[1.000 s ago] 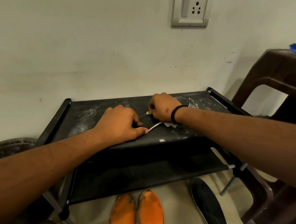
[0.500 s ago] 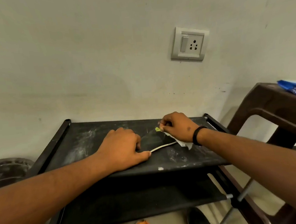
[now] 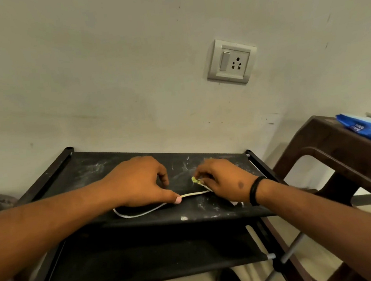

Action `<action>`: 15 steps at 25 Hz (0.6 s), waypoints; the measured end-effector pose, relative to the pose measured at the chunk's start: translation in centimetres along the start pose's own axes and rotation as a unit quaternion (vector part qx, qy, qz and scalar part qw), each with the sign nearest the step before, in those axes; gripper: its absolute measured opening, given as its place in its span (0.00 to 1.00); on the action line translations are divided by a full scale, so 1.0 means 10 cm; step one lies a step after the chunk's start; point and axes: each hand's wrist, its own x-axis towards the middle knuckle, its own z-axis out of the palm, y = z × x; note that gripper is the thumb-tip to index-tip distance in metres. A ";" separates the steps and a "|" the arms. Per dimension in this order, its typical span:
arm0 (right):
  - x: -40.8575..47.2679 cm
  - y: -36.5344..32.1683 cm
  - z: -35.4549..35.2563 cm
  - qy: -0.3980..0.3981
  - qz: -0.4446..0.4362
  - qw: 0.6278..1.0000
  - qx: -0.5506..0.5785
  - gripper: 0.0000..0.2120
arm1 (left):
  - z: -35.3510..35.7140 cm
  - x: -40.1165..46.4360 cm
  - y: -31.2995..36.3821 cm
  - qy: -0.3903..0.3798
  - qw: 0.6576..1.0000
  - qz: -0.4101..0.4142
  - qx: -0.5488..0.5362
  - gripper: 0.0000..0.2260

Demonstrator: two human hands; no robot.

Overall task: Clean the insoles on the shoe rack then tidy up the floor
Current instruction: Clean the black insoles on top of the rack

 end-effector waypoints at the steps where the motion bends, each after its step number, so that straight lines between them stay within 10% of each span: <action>1: 0.00 -0.02 0.02 -0.017 -0.013 1.000 -0.020 0.12 | 0.07 0.00 0.01 0.015 1.000 0.010 -0.003 0.22; 15: 0.09 -0.28 0.11 -0.011 0.004 1.000 -0.009 0.10 | 0.37 0.01 0.00 0.030 0.999 0.016 0.007 0.21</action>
